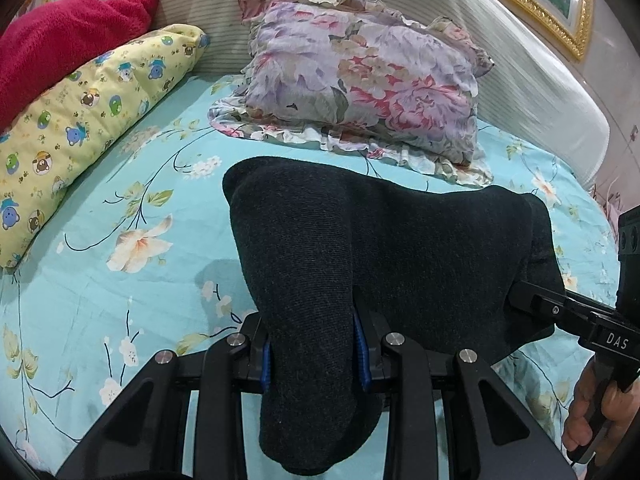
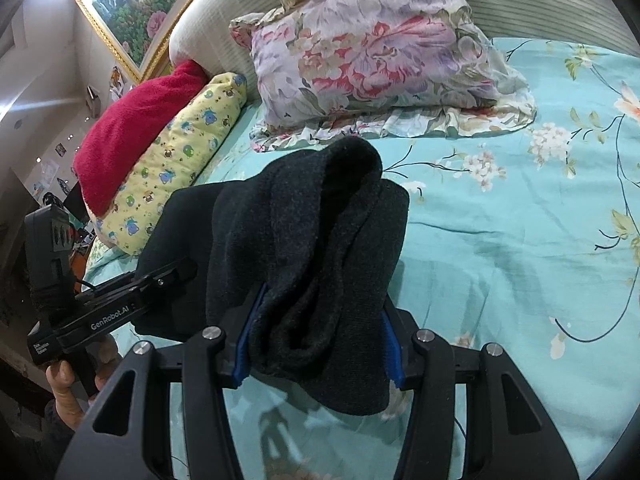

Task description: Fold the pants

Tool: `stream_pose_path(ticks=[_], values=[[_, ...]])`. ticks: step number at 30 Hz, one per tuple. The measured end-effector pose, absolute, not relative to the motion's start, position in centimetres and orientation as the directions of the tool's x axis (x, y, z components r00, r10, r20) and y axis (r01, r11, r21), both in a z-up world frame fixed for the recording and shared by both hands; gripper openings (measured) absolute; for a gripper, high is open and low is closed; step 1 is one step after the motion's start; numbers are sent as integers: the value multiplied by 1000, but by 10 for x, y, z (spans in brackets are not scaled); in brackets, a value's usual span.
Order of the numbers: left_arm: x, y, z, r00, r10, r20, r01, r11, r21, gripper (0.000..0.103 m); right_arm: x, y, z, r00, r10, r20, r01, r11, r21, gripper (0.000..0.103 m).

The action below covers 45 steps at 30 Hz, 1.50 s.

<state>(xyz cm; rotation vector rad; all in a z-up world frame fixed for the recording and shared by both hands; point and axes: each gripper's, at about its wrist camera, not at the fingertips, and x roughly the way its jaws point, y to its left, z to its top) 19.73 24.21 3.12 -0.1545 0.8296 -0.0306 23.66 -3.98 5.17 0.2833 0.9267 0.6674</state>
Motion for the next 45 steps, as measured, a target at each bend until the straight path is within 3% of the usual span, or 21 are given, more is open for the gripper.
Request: stream_pose_path(ticks=[14, 24, 36, 45], values=[[203, 242, 22, 675, -91, -732, -28, 988, -150, 32, 246, -38, 47, 403, 627, -666, -403, 775, 486, 54], [192, 252, 14, 680, -91, -728, -35, 987, -156, 51, 249, -50, 31, 390, 612, -688, -354, 789, 502, 61], [194, 256, 0, 672, -78, -736, -45, 988, -145, 60, 258, -68, 23, 433, 590, -682, -344, 807, 480, 74], [194, 257, -5, 666, -58, -743, -65, 989, -135, 69, 259, -67, 16, 442, 587, -678, -345, 809, 476, 76]])
